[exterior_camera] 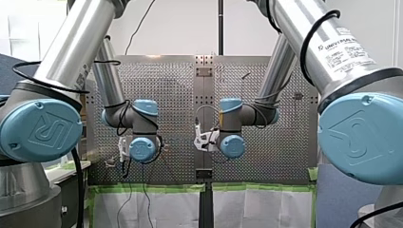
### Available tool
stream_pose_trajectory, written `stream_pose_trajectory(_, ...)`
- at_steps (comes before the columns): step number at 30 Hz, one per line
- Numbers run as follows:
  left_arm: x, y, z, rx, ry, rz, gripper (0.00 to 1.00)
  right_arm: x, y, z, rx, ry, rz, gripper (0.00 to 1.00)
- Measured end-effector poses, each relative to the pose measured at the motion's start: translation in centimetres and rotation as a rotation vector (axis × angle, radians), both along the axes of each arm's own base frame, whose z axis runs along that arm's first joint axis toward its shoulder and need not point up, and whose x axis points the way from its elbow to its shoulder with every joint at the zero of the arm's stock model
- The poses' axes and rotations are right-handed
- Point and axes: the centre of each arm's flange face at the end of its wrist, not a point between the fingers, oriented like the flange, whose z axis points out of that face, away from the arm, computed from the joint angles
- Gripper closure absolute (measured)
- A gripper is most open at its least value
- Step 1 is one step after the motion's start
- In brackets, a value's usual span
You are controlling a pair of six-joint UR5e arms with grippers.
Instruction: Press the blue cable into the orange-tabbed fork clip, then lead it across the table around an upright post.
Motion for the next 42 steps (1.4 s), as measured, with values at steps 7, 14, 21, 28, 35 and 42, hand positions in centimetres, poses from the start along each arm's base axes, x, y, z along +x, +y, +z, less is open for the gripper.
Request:
stream_pose_trajectory(7, 0.0, 0.0, 0.0, 0.0, 0.001, 0.0, 1.0, 0.0, 0.0, 0.0, 0.0, 0.0, 0.0, 1.0)
stream_pose_trajectory(14, 0.0, 0.0, 0.0, 0.001, 0.001, 0.0, 1.0, 0.6, 0.3, -0.4, 0.006, 0.009, 0.0, 1.0)
stream_pose_trajectory(21, 0.0, 0.0, 0.0, 0.001, 0.001, 0.0, 1.0, 3.0, 1.4, -1.8, 0.011, 0.015, 0.0, 1.0)
stream_pose_trajectory(28, 0.0, 0.0, 0.0, 0.001, 0.001, 0.0, 1.0, 5.1, 1.6, -3.4, 0.012, 0.015, -0.026, 1.0)
stream_pose_trajectory(35, 0.0, 0.0, 0.0, 0.001, 0.001, 0.0, 1.0, 6.3, 0.2, -5.2, 0.013, 0.015, -0.068, 1.0)
stream_pose_trajectory(42, -0.3, 0.7, -0.5, -0.003, 0.019, -0.002, 1.0, 6.0, -1.2, -6.5, 0.02, -0.01, -0.087, 1.0)
